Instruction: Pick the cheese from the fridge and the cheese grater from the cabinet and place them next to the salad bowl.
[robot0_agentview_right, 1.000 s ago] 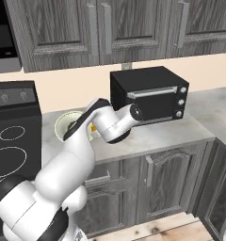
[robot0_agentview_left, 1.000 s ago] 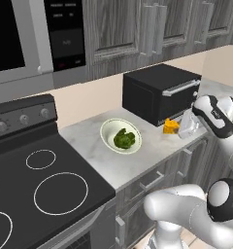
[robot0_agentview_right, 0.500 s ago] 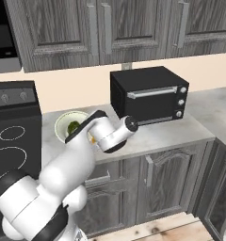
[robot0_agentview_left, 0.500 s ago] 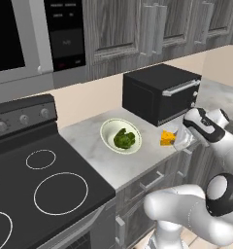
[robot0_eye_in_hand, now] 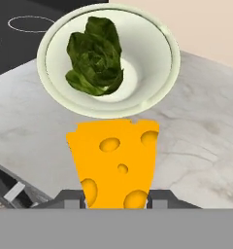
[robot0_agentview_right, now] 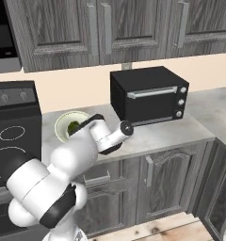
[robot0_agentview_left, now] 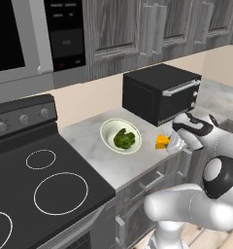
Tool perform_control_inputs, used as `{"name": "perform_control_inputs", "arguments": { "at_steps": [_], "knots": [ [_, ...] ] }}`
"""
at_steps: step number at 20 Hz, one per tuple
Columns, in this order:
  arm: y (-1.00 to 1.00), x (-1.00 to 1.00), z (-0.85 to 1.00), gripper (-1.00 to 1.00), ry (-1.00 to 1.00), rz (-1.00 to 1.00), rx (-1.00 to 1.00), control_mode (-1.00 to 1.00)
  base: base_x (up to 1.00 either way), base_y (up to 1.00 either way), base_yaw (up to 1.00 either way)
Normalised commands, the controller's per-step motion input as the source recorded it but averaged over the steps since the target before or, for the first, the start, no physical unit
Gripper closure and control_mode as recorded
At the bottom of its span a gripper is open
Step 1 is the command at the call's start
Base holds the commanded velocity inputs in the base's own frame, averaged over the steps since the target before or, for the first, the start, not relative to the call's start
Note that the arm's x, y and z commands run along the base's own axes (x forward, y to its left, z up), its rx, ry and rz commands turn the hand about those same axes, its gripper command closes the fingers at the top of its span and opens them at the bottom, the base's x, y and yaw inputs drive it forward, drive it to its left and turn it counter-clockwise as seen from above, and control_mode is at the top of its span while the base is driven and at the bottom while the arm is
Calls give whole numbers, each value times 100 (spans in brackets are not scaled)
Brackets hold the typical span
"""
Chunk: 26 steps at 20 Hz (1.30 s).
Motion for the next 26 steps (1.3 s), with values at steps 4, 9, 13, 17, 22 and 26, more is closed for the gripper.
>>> {"name": "perform_control_inputs", "arguments": {
  "at_steps": [4,9,13,17,22,26],
  "knots": [
    [0,36,0,100,8,0,0,-100,0,0,0],
    [1,31,0,100,4,0,0,-100,0,0,0],
    [17,23,-1,100,1,0,0,-100,0,0,0],
    [13,19,-10,100,0,0,0,-100,0,0,0],
    [3,14,-23,100,0,0,0,-100,0,0,0],
    [0,13,-25,100,0,-1,0,-100,0,0,0]
  ]
}}
